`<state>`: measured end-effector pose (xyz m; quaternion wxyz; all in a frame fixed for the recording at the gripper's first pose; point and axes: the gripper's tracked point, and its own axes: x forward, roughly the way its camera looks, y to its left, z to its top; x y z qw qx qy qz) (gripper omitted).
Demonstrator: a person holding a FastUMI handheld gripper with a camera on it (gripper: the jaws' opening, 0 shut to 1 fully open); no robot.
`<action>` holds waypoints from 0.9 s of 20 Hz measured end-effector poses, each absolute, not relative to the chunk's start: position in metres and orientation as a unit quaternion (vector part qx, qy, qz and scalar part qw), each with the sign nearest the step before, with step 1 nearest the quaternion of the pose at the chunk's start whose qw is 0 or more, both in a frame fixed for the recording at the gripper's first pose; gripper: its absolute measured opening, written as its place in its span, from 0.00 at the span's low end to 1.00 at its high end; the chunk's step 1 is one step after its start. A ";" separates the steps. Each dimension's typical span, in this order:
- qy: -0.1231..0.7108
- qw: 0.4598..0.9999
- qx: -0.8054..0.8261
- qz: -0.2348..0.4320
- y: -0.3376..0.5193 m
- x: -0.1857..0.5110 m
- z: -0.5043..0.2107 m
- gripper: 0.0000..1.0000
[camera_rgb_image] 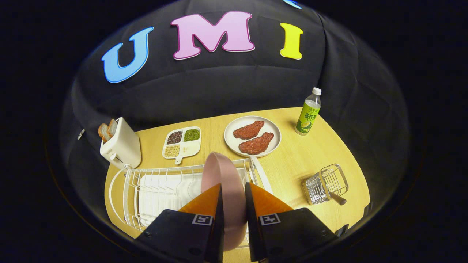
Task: Take the plate from the dish rack, then take the spoon from the basket and place it into the plate.
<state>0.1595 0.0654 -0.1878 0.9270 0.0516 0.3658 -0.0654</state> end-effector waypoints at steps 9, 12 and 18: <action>0.336 0.939 -0.027 -0.074 0.087 0.156 -0.175 0.28; 0.322 0.942 -0.026 -0.095 0.084 0.159 -0.164 0.28; 0.330 0.935 -0.007 -0.125 0.060 0.160 -0.158 0.27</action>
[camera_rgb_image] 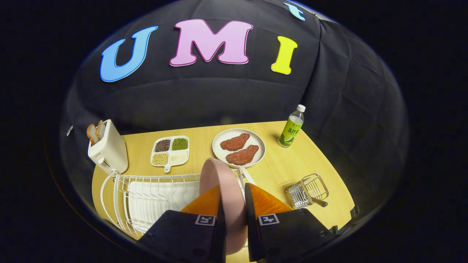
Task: Take the plate from the dish rack, then take the spoon from the basket and place it into the plate.
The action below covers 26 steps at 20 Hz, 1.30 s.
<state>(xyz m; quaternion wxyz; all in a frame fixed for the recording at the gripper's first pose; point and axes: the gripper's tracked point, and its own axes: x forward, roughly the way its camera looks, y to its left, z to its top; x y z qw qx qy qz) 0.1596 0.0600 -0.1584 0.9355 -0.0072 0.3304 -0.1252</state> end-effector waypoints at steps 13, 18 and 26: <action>0.302 0.942 -0.105 -0.103 0.088 0.151 -0.140 0.27; 0.299 0.948 -0.072 -0.078 0.081 0.148 -0.129 0.25; 0.347 0.937 0.041 0.003 0.062 0.104 -0.153 0.16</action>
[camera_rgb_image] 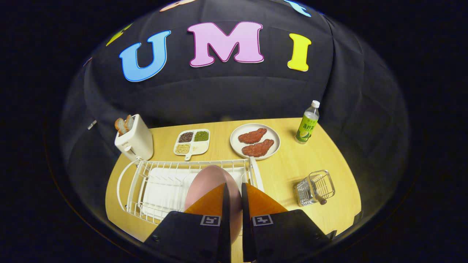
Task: Take the plate from the dish rack, then take the spoon from the basket and place it into the plate.
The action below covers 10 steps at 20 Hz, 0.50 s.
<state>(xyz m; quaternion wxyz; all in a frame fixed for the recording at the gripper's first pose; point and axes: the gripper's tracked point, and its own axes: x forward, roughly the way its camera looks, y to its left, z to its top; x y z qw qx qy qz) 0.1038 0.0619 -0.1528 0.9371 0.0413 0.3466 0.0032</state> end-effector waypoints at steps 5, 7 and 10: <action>0.357 0.926 0.103 0.064 0.053 0.048 -0.156 0.14; 0.365 0.919 0.126 0.082 0.050 0.022 -0.160 0.14; 0.381 0.908 0.145 0.095 0.041 -0.015 -0.179 0.14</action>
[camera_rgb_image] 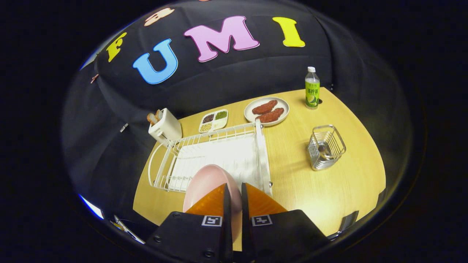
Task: Take the plate from the dish rack, then take the spoon from the basket and place it into the plate.
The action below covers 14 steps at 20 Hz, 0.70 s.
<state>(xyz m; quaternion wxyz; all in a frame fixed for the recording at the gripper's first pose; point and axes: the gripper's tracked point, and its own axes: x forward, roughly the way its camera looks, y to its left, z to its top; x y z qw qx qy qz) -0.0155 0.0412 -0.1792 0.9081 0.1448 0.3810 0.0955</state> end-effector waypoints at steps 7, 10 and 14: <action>0.421 0.878 0.202 0.106 0.033 -0.052 -0.249 0.14; 0.438 0.864 0.226 0.110 0.030 -0.051 -0.279 0.14; 0.449 0.857 0.232 0.106 0.019 -0.049 -0.307 0.14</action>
